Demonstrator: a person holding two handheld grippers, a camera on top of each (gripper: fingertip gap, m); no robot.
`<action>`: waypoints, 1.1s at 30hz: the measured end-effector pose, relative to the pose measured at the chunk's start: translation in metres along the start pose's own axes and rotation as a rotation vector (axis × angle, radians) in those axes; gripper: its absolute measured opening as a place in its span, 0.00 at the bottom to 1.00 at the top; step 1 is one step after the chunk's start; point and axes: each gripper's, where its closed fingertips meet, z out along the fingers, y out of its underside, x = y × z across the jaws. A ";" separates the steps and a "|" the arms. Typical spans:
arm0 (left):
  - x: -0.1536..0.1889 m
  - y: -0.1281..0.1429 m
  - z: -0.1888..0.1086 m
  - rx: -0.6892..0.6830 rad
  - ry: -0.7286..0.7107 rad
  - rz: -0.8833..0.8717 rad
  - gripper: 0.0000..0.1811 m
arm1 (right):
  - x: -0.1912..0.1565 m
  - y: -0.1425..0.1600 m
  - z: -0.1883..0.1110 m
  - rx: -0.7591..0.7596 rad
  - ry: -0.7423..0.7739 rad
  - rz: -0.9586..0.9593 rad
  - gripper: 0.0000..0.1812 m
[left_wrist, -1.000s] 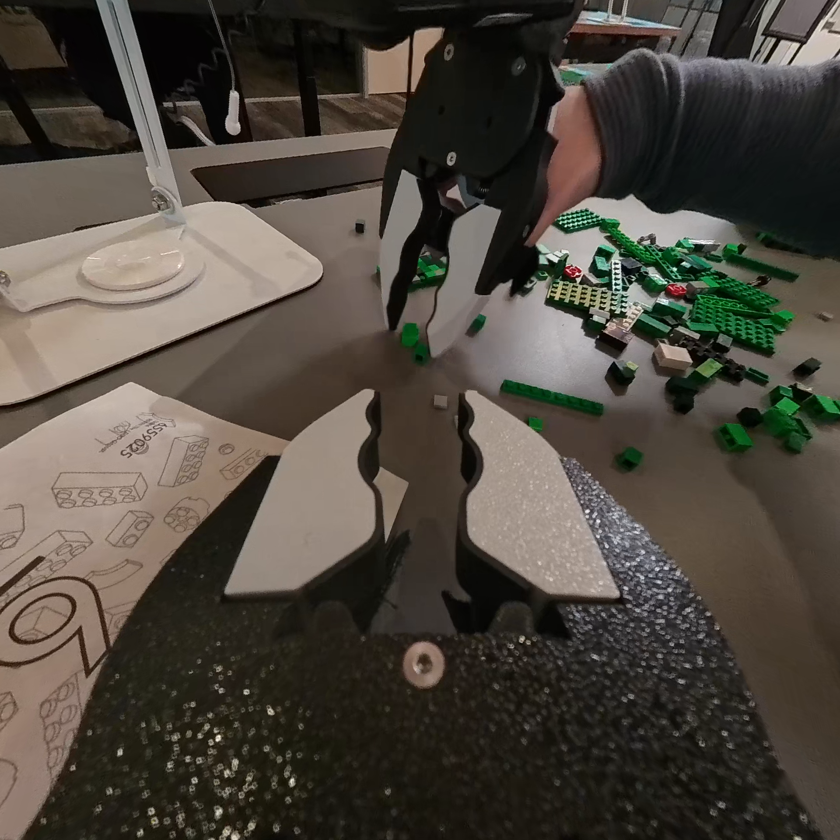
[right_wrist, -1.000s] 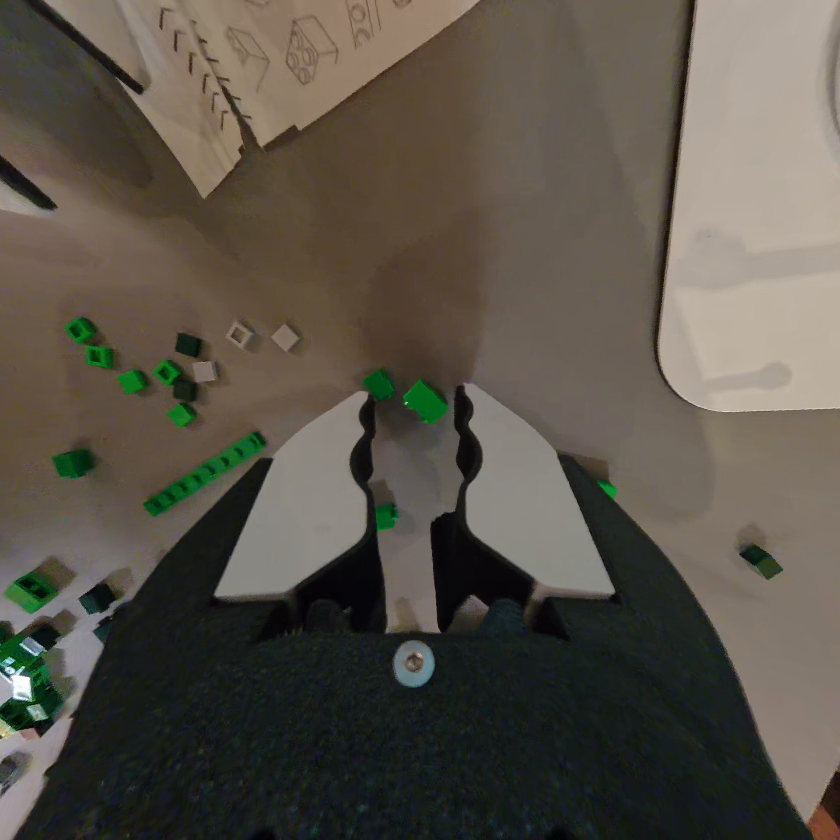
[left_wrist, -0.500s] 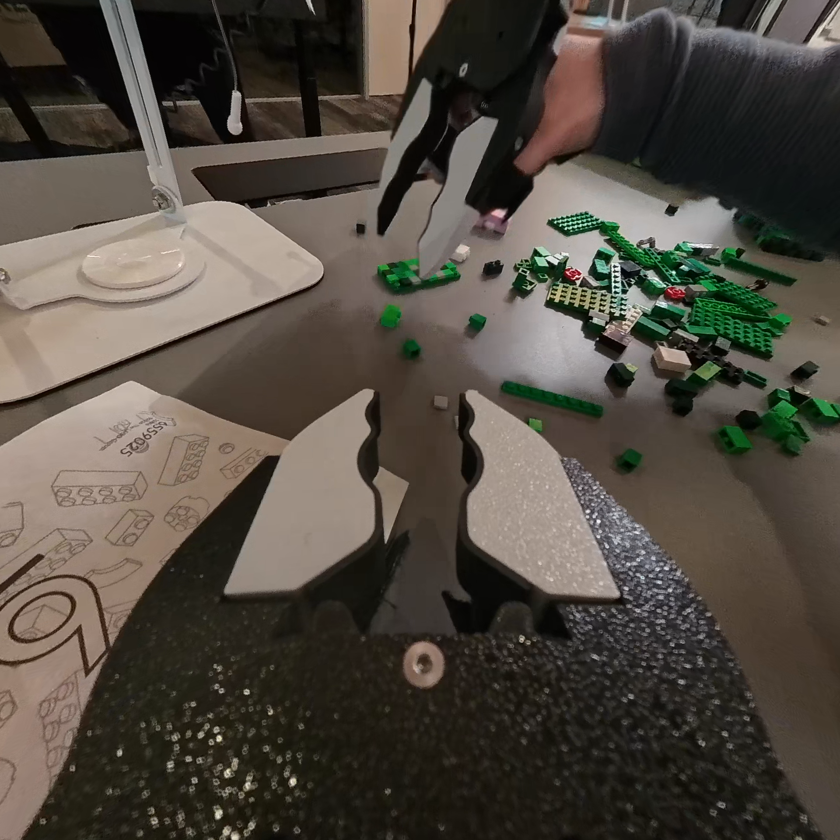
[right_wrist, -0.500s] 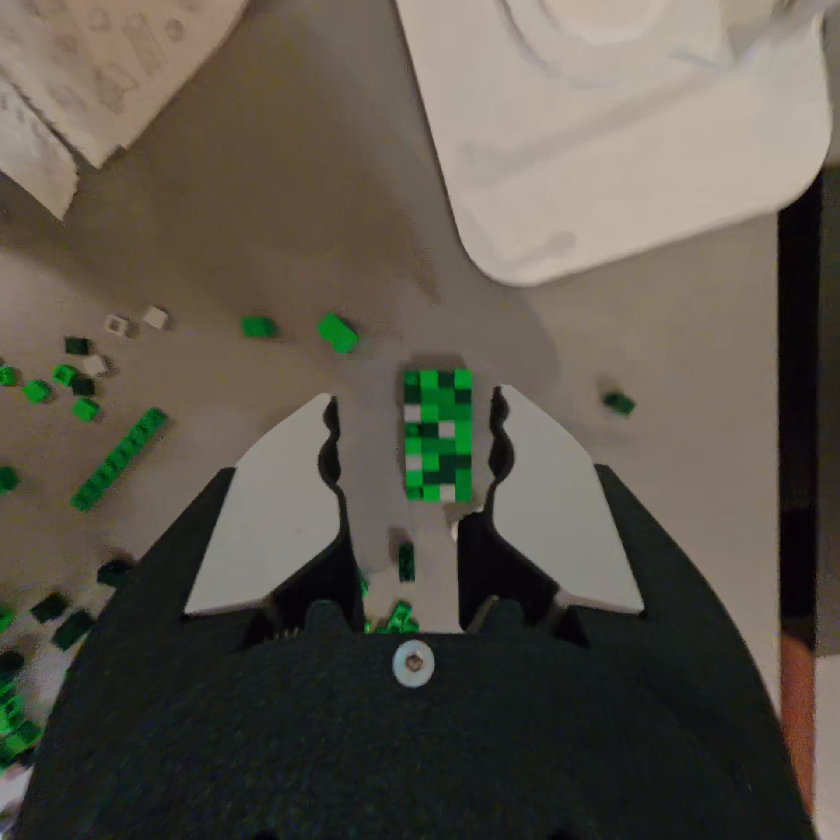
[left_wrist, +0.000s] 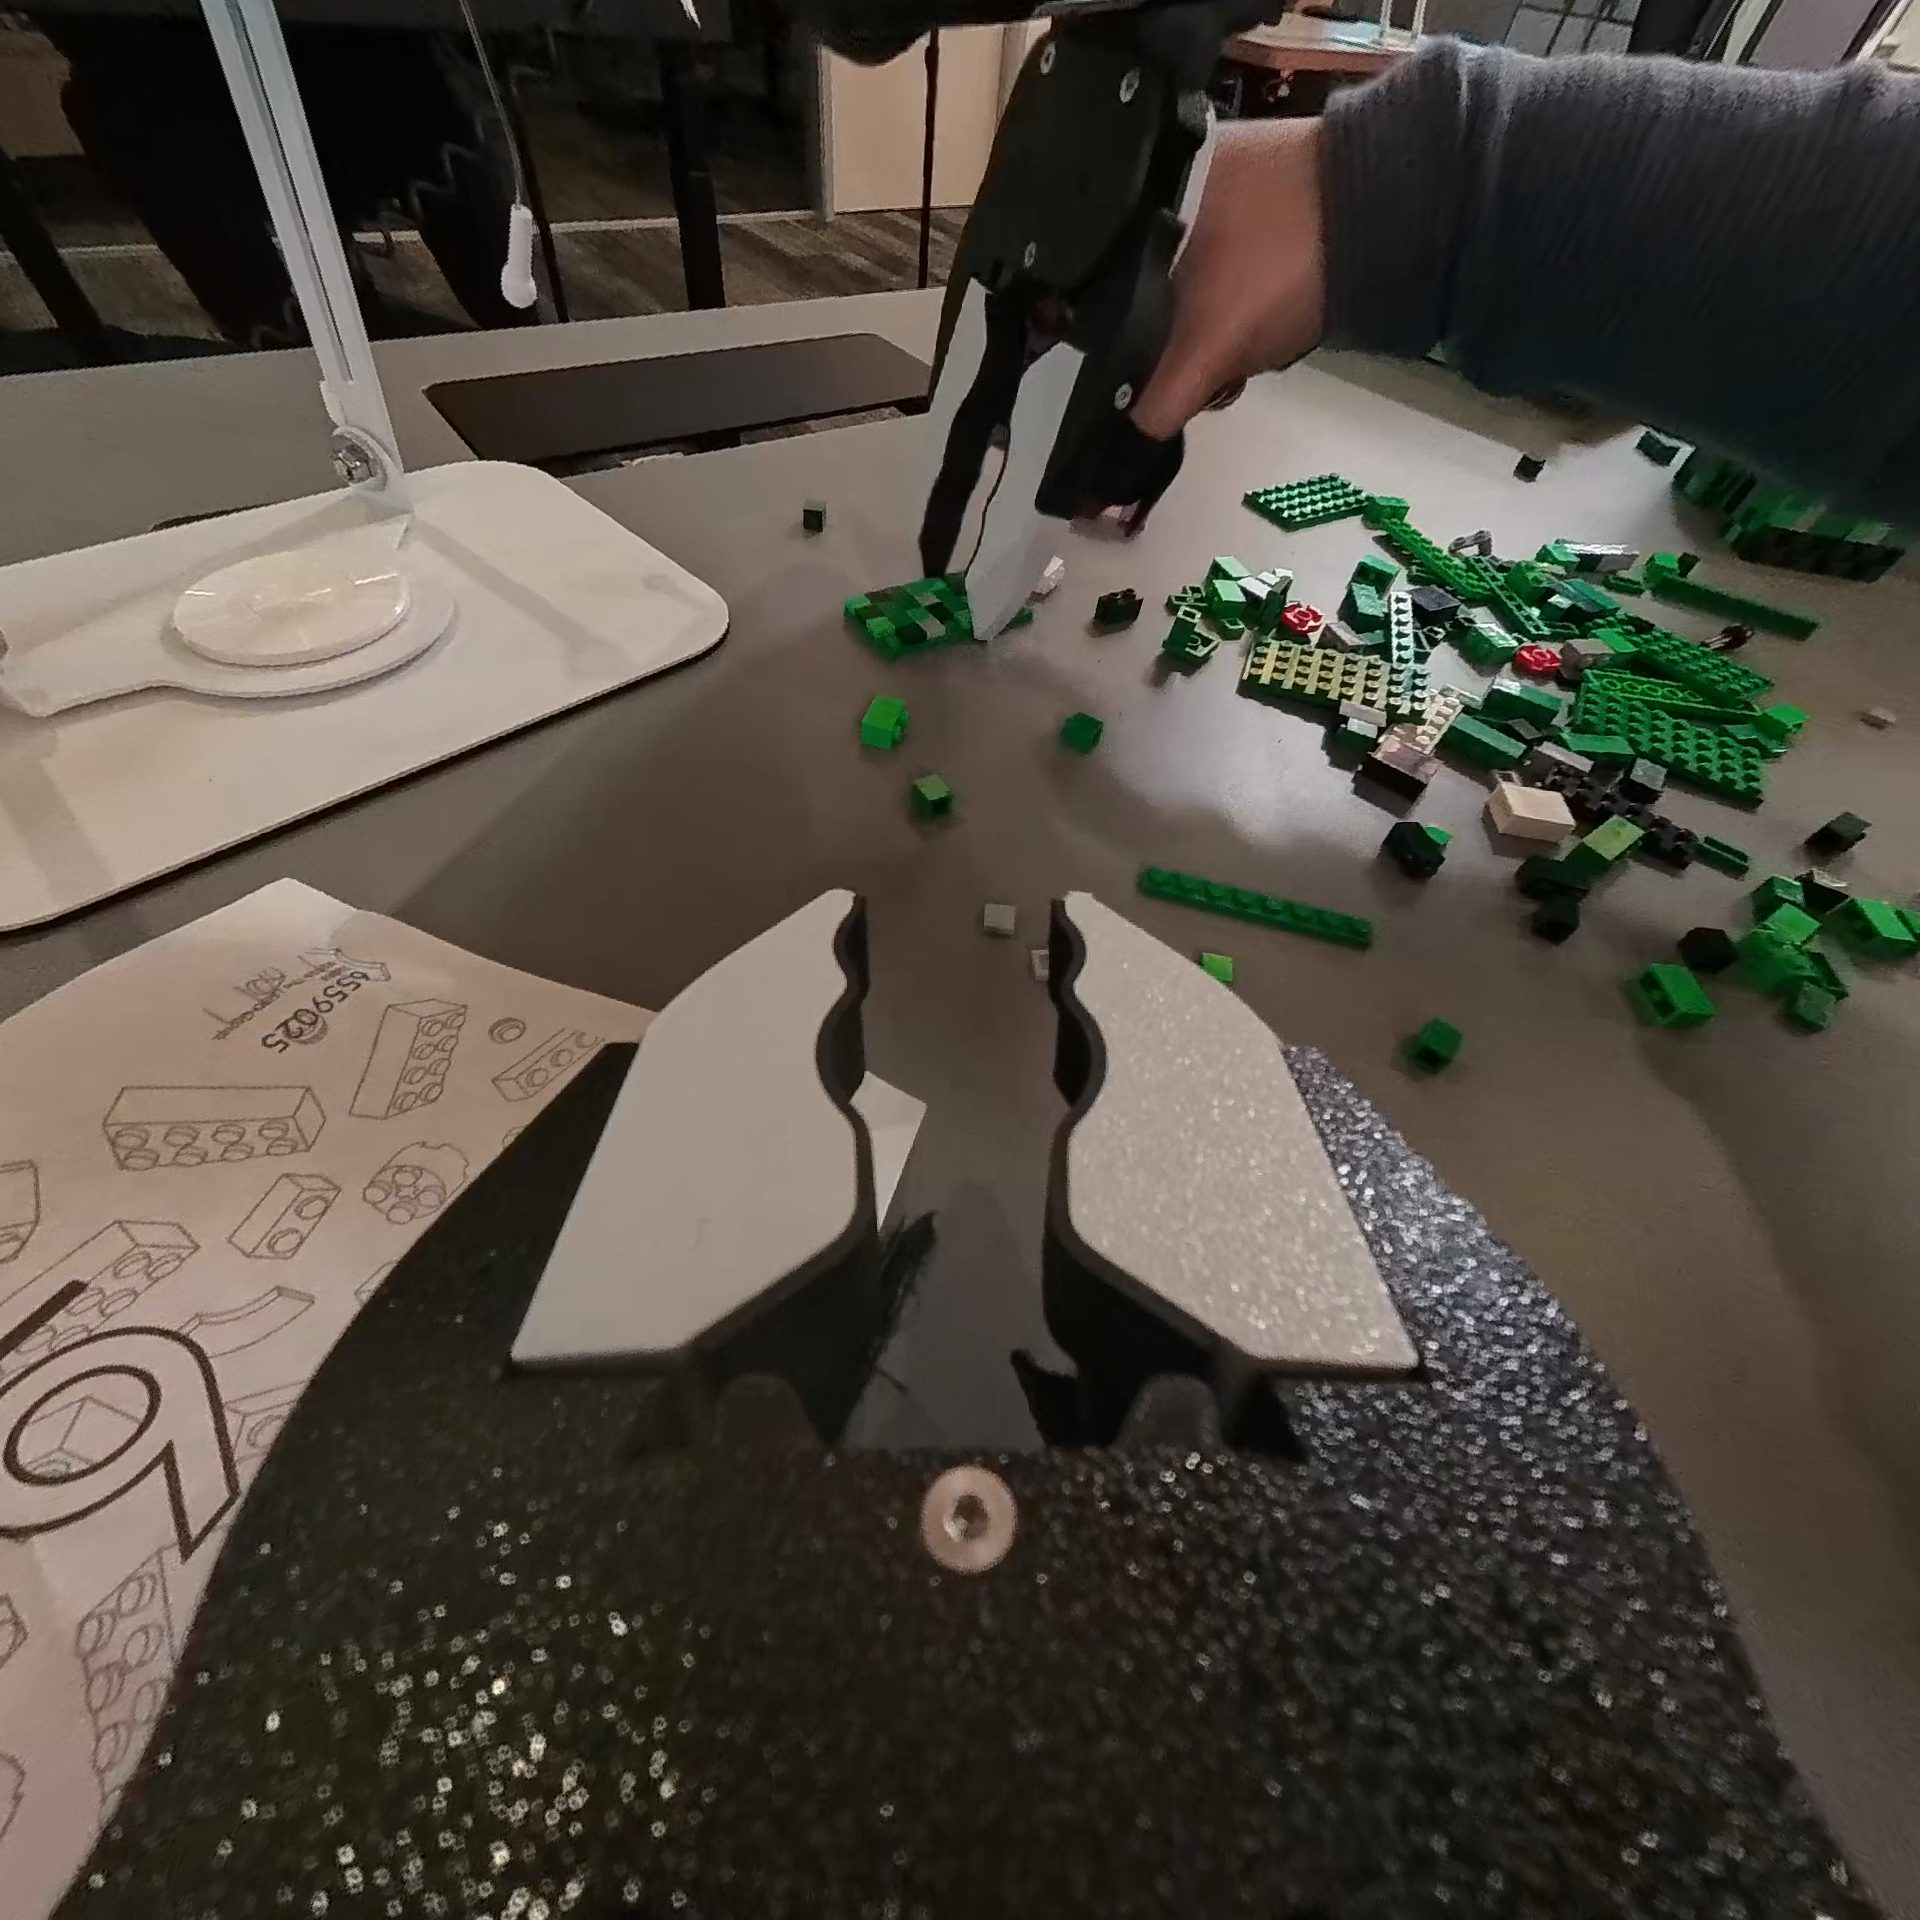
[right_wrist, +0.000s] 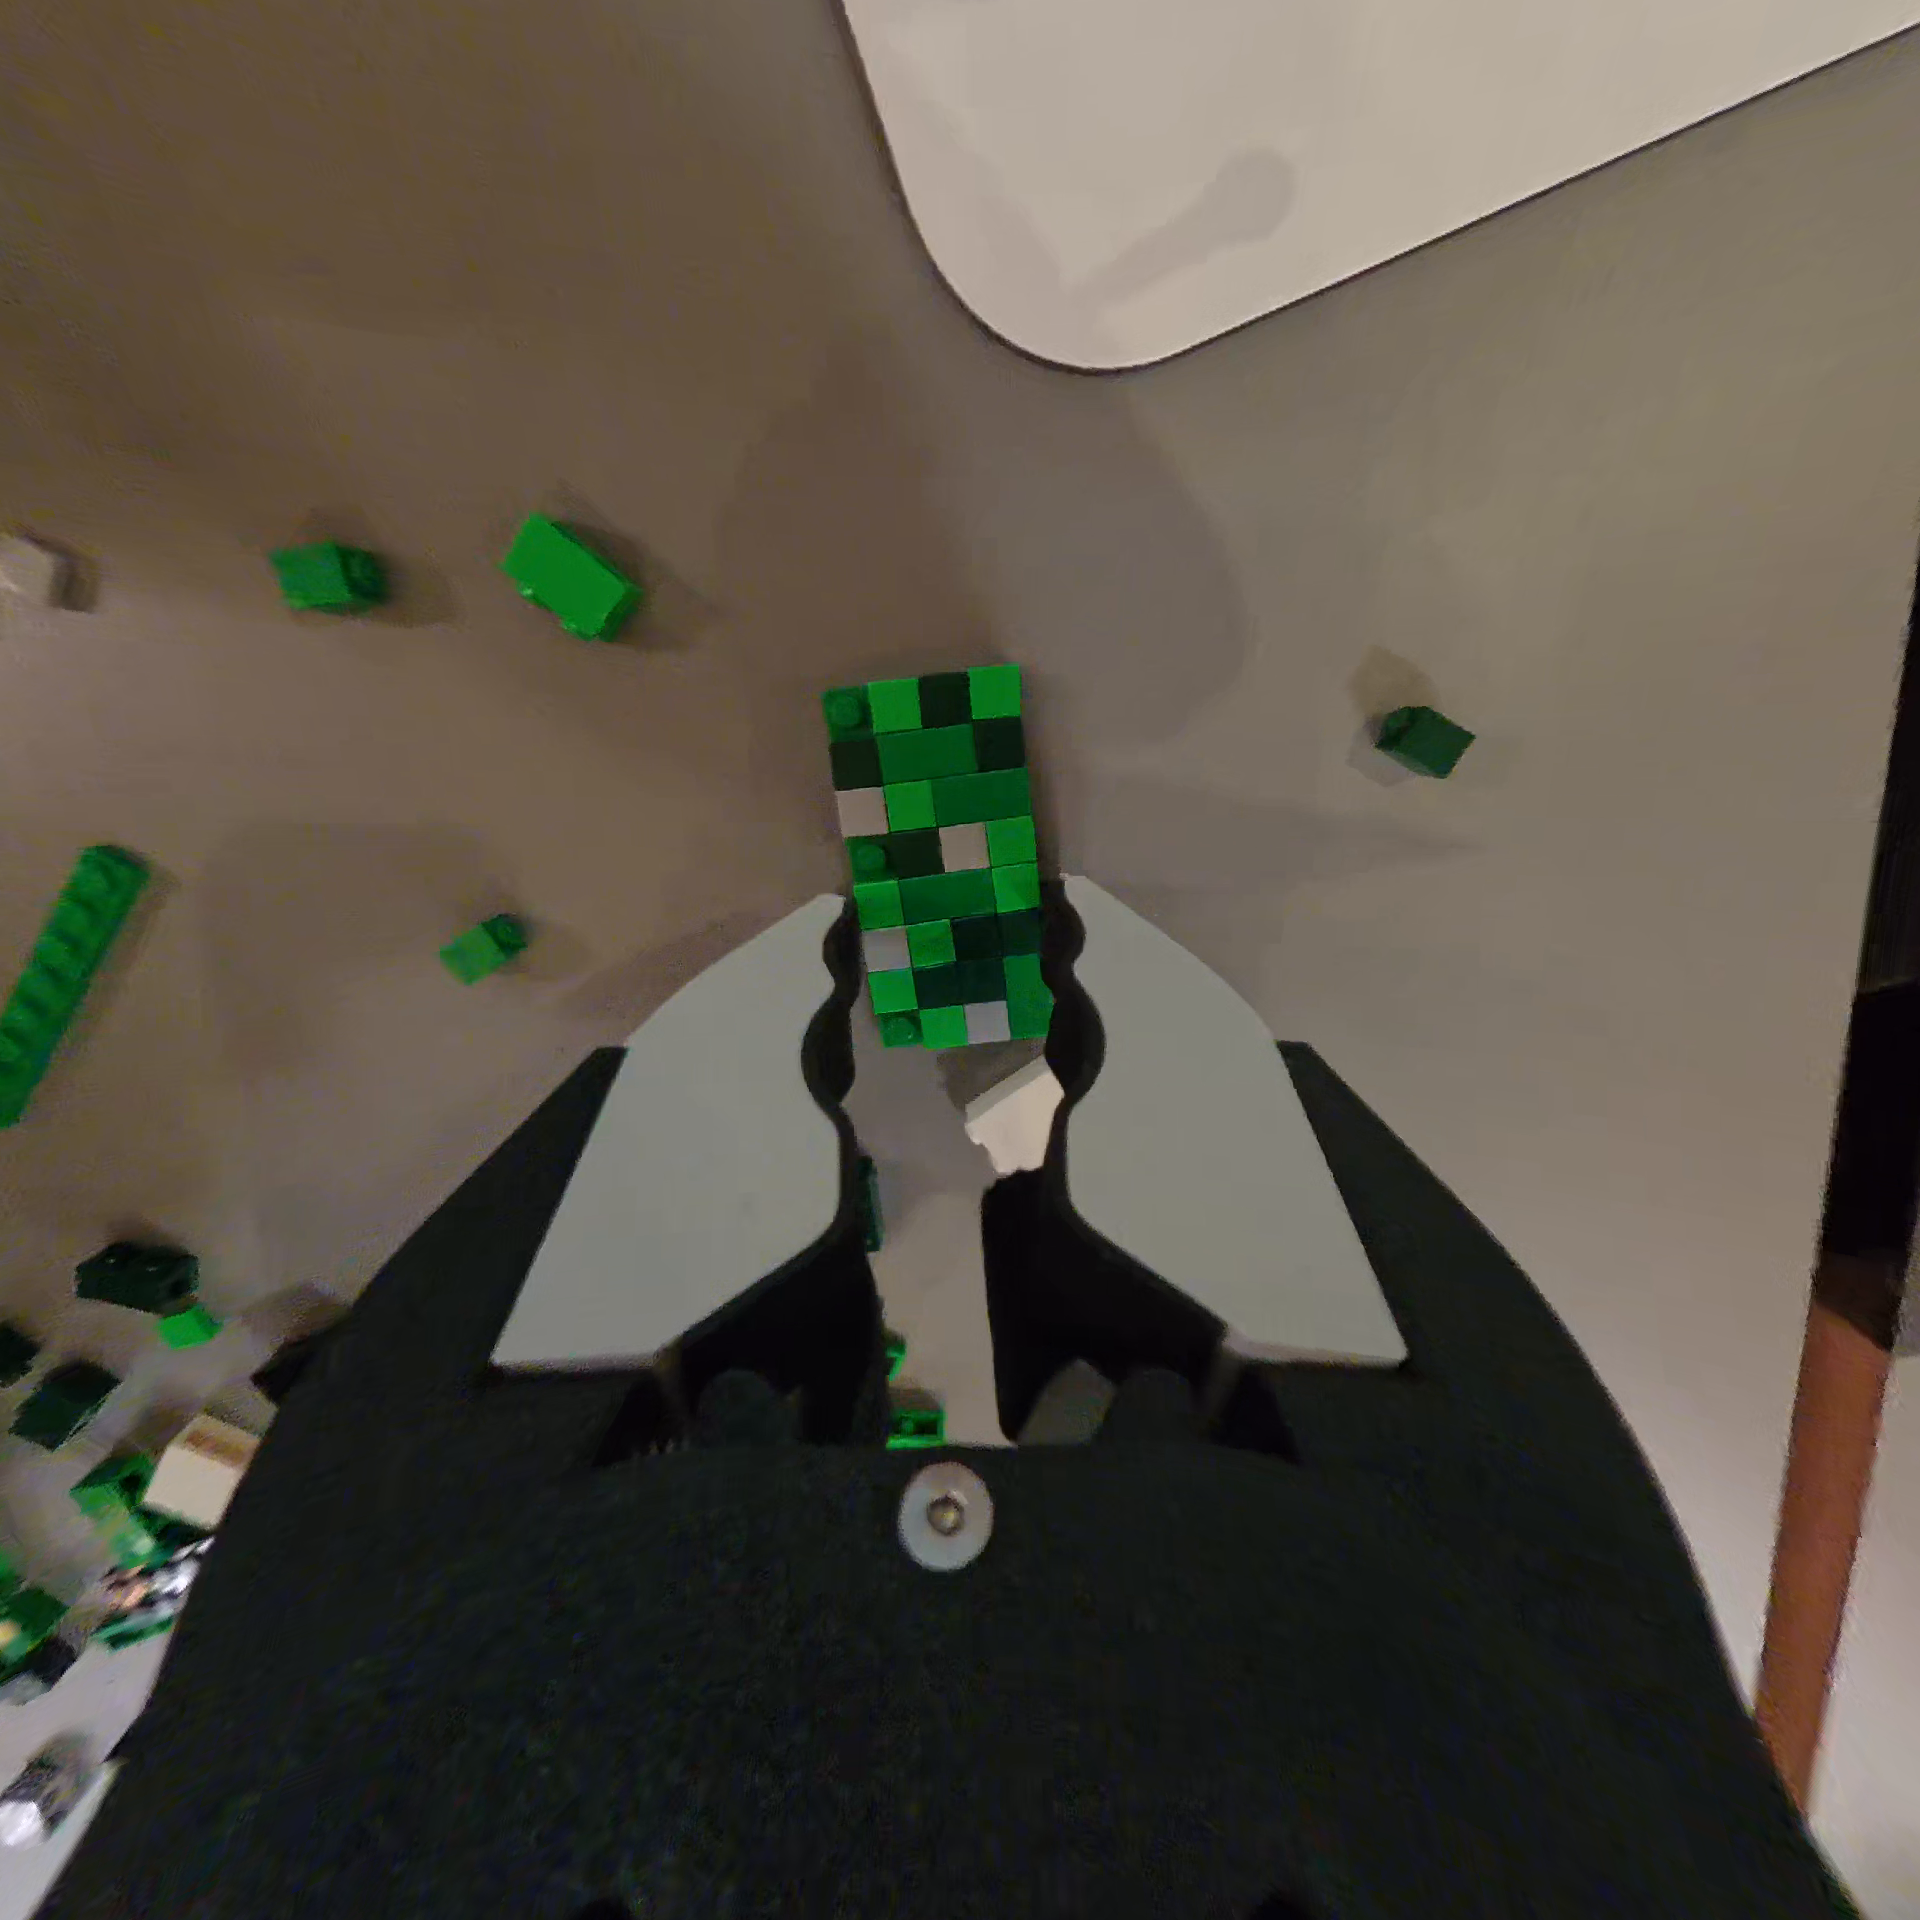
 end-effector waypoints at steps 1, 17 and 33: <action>0.000 0.000 0.000 -0.002 -0.003 0.006 0.18 | 0.001 -0.001 -0.001 0.011 0.041 -0.015 0.18; 0.056 -0.046 0.032 0.047 0.213 -0.011 0.23 | -0.117 -0.009 -0.093 0.579 0.526 -0.436 0.18; 0.074 -0.050 0.065 -0.028 0.435 -0.108 0.03 | -0.128 -0.015 -0.089 0.612 0.680 -0.559 0.18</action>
